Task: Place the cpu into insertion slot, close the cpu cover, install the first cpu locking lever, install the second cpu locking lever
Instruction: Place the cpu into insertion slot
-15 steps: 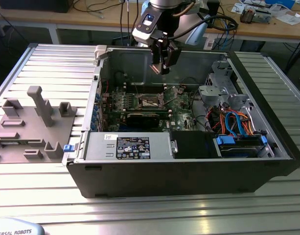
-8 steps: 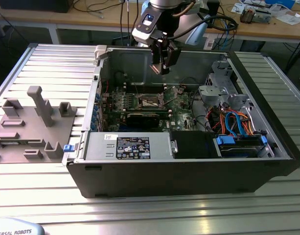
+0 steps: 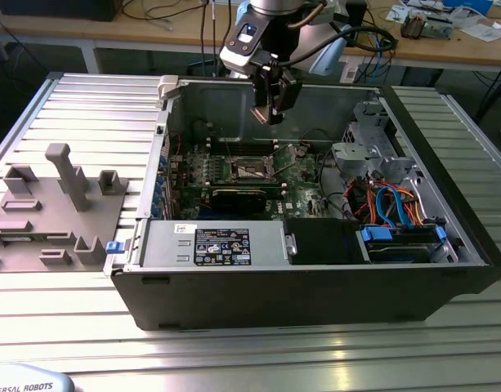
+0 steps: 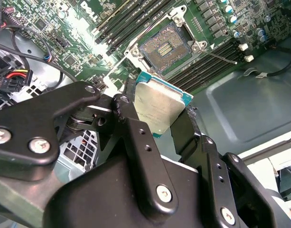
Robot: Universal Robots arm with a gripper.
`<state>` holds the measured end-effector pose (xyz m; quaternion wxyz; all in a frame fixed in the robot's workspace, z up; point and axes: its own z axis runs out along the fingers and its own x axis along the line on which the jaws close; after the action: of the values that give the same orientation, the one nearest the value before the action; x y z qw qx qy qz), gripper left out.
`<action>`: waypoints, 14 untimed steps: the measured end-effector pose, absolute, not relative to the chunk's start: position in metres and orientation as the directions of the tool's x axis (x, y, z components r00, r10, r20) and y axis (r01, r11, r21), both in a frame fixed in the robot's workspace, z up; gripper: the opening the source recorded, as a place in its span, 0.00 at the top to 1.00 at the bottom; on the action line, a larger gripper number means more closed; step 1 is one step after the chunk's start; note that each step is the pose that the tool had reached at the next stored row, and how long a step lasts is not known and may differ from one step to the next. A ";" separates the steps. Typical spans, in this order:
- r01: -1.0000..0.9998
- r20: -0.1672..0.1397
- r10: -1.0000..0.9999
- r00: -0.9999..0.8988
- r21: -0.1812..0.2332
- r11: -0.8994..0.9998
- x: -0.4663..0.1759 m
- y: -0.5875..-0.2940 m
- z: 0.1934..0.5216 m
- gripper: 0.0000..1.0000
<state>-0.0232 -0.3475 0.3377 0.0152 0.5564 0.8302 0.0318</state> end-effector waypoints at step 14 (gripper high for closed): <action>0.929 0.010 0.931 -0.364 0.070 0.362 -0.023 -0.347 0.337 0.46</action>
<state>-0.0232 -0.3475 0.3373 0.0154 0.5638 0.8252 0.0316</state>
